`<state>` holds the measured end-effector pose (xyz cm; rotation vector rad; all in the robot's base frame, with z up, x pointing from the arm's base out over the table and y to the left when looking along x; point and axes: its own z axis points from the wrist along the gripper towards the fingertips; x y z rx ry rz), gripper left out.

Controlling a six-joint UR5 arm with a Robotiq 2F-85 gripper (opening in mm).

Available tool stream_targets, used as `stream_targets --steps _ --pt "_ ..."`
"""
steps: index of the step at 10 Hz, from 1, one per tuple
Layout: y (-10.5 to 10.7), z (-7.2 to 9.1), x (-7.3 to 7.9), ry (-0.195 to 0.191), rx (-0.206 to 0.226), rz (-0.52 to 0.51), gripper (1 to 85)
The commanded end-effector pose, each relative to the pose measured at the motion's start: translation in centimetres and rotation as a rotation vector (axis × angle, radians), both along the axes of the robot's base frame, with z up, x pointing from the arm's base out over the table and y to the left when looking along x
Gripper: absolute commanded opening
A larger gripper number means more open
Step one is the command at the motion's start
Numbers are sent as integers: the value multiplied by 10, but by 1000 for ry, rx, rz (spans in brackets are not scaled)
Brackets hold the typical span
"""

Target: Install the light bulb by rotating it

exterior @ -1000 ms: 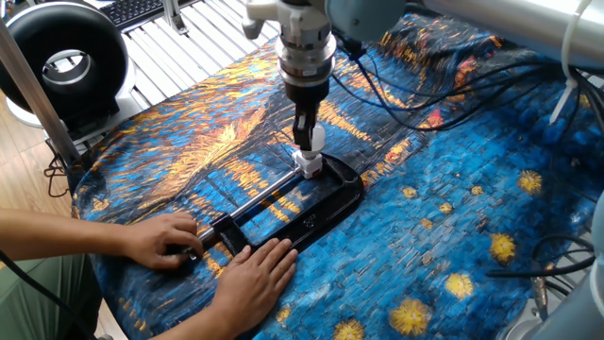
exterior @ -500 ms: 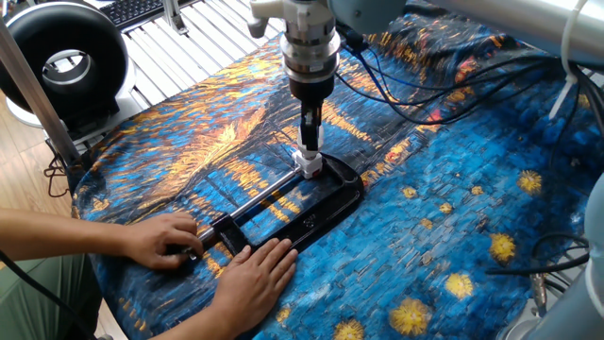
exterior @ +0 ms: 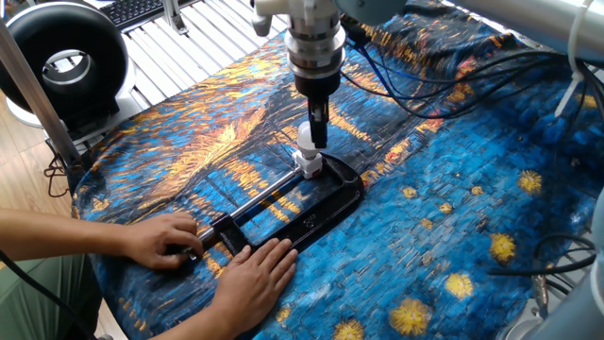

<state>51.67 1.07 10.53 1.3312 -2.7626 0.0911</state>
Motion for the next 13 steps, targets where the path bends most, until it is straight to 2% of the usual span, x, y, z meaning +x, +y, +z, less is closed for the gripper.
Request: stream_targets --steps 1,3,5,9,13 --pt "12 7 11 -56 24 169 637" --pt "20 6 21 -92 37 274 637" --pt "18 5 24 -106 32 341 637" --pt "7 -1 17 -100 29 364 637" --pt "8 -4 15 -101 38 372 627"
